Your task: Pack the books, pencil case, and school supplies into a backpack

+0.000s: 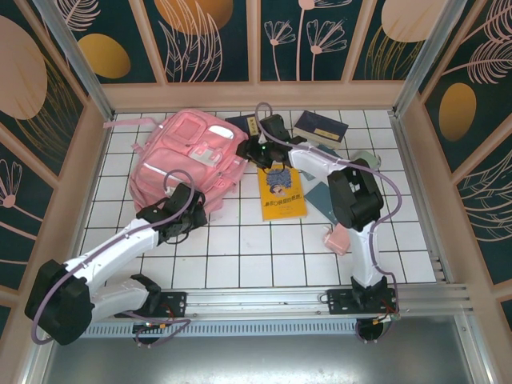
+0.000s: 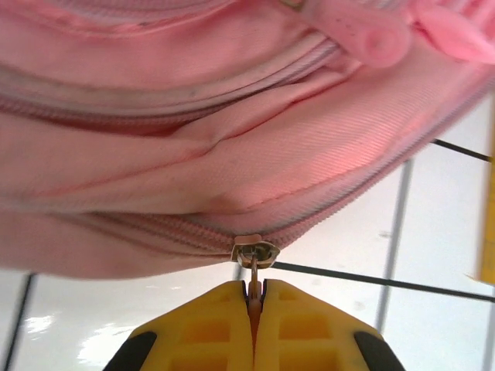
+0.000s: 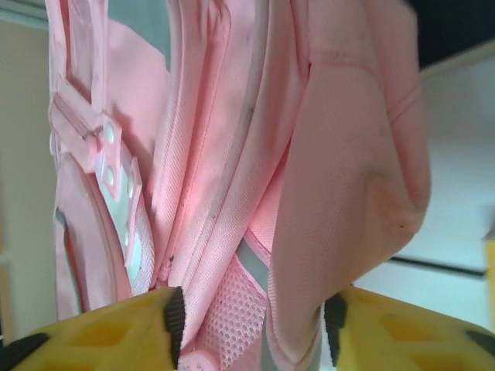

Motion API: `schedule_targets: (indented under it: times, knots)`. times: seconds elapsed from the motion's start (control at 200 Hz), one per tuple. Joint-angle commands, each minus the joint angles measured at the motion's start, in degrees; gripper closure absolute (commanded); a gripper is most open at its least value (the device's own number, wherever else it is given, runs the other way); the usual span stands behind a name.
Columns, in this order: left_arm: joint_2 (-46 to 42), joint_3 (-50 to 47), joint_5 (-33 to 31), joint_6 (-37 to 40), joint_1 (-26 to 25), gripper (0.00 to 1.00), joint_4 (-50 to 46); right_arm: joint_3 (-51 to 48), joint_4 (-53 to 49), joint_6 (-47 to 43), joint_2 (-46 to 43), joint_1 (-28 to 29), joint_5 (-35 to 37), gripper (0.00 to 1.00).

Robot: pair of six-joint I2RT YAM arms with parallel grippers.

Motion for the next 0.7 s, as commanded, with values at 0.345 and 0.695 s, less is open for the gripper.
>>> schedule_targets:
  times: [0.345, 0.695]
  knots:
    - [7.6, 2.9, 19.5, 5.6, -0.7, 1.0, 13.2, -24.3, 6.7, 14.3, -17.0, 7.9, 7.1, 0.34]
    - [6.0, 3.0, 16.6, 7.4, -0.8, 1.0, 6.3, -21.6, 11.8, 19.4, -10.6, 14.3, 6.8, 0.63]
